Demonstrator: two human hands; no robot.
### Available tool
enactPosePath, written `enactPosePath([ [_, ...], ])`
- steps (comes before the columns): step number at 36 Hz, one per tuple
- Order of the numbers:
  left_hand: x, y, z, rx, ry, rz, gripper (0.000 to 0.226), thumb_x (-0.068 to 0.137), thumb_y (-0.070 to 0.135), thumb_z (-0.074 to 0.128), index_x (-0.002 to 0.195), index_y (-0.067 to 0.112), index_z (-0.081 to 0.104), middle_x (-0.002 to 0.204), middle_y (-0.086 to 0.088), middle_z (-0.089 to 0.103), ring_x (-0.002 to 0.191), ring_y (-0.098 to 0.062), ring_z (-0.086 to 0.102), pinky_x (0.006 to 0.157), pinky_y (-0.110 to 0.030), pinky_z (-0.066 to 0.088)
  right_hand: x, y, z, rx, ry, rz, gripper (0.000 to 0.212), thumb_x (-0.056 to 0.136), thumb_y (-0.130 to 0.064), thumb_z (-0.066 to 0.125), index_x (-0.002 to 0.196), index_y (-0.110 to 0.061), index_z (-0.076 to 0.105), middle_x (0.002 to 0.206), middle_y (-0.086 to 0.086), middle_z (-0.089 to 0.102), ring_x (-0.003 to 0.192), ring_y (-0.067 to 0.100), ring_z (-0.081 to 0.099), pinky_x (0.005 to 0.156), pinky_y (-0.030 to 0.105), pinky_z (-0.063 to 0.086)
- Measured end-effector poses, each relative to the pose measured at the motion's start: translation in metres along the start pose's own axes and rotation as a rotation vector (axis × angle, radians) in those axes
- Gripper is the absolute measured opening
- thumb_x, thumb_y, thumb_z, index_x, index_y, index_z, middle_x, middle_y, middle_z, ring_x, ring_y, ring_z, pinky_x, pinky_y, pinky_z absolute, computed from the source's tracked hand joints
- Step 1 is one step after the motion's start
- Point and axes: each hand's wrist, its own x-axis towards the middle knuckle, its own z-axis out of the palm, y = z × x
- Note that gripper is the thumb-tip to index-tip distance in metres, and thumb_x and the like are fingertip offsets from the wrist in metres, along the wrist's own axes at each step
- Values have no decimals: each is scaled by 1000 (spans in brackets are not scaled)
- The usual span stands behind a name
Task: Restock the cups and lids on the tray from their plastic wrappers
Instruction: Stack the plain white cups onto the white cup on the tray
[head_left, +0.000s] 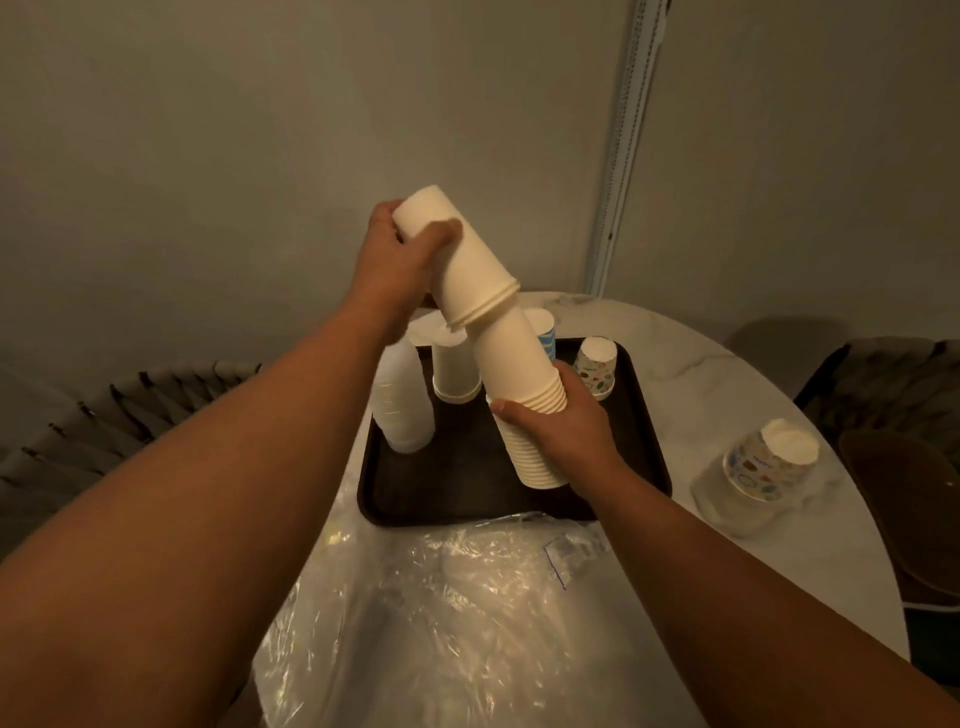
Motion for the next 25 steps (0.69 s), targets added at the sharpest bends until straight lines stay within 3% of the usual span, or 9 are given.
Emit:
enactPosePath([
  [4,32,10,-15,7,22,-43,49,86,24,71,121,27,38,114,2,50,100,-19,57,61,-39,59,9,3,9,48,13,4,54,66,-35,89,98,-51,49,98,-28,57,90,-8,55,75,16,42],
  [11,74,-13,-24,297,-2,-60,57,74,23,81,119,21,46,118,-5,52,103,-25,58,77,-44,60,16,19,21,139,53,51,59,65,-35,89,107,-51,50,111,-18,63,103,3,60,89,34,51],
  [16,89,-31,-18,528,-87,-16,64,69,27,85,120,19,47,114,-6,53,102,-28,58,86,-47,57,19,26,25,175,70,46,59,68,-29,88,111,-46,52,113,-16,64,104,4,61,85,27,51],
  [25,96,-53,-5,896,-267,17,79,68,30,88,132,11,45,128,-14,53,108,-28,53,80,-34,43,24,33,25,182,67,36,59,69,-27,87,110,-49,50,115,-15,64,105,6,62,87,30,52],
])
